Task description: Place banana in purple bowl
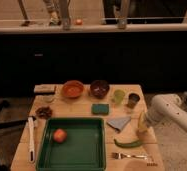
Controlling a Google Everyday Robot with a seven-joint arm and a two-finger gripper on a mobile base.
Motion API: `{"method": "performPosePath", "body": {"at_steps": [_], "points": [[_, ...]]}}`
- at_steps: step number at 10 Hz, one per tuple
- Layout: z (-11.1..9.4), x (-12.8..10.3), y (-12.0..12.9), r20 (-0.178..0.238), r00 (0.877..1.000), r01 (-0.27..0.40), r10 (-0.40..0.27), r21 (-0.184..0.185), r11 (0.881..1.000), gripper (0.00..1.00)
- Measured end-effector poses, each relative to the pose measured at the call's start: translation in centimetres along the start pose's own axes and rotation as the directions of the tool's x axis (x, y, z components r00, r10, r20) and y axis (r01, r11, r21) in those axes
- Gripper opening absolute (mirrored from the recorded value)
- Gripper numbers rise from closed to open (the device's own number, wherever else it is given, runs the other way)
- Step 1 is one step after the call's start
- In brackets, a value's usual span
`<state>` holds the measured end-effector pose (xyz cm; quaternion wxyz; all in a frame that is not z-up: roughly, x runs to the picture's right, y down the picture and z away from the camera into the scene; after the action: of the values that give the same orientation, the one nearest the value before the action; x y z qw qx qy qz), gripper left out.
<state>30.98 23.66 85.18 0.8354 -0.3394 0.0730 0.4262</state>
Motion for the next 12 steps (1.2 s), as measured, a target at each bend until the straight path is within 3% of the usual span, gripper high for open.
{"method": "performPosePath", "body": {"at_steps": [2,10,12], "points": [[0.0,0.3,0.6,-0.014,1.000,0.008,-0.009,-0.011,1.000,0.01],[0.0,-0.4,0.7,-0.001,1.000,0.018,-0.018,0.017,1.000,0.00],[-1.2,-1.3,1.4,0.037,0.998,0.058,-0.059,0.038,0.998,0.00]]}}
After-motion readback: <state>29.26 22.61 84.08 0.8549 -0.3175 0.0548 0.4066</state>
